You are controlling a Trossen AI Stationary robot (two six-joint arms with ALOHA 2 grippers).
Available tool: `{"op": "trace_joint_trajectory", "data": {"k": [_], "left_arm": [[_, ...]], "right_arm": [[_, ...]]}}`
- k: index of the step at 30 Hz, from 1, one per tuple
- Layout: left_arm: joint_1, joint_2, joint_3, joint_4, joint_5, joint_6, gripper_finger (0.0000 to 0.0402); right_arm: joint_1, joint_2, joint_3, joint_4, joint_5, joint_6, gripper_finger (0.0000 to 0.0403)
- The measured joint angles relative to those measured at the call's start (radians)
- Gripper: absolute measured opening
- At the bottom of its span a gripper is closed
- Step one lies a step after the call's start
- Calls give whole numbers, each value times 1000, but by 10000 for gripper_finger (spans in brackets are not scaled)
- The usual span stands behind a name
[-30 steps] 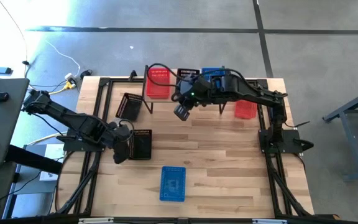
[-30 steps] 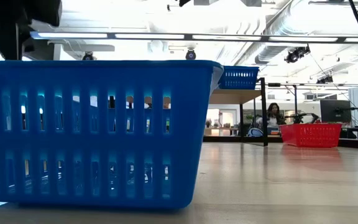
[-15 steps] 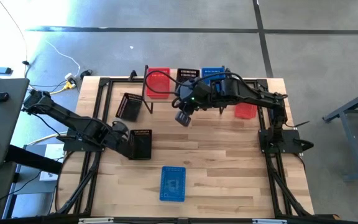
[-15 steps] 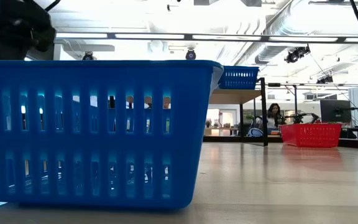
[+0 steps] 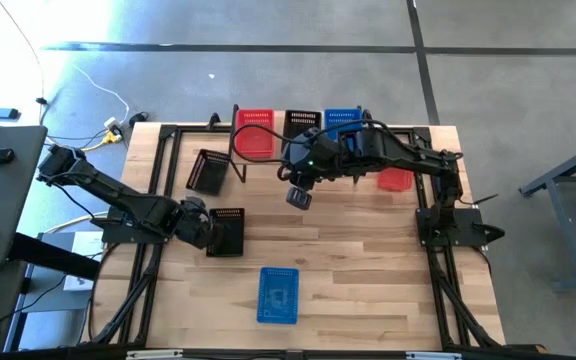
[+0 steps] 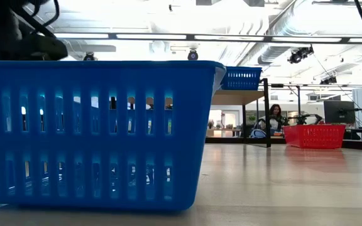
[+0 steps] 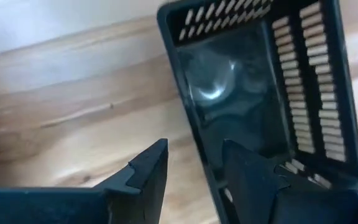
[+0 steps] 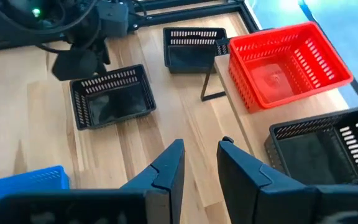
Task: Stack baskets on shelf by color
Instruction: Stack the bottom black bin on top of the black bin on the shelf
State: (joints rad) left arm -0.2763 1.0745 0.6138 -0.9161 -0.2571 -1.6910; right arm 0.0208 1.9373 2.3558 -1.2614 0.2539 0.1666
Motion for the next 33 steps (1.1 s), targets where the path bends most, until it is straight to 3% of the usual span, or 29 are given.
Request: {"op": "trace_joint_trajectory", "data": {"k": [15, 23, 28, 33], "left_arm": [[86, 197, 0, 28, 18, -8, 137], [114, 209, 0, 105, 22, 41, 70], [115, 204, 1, 114, 45, 36, 9], [115, 202, 6, 139, 77, 18, 8]], "right_arm": [[0, 0, 0, -8, 0, -44, 83], [1, 0, 0, -15, -11, -68, 83], [14, 0, -1, -18, -128, -129, 83], [40, 2, -37, -7, -205, -210, 83]]}}
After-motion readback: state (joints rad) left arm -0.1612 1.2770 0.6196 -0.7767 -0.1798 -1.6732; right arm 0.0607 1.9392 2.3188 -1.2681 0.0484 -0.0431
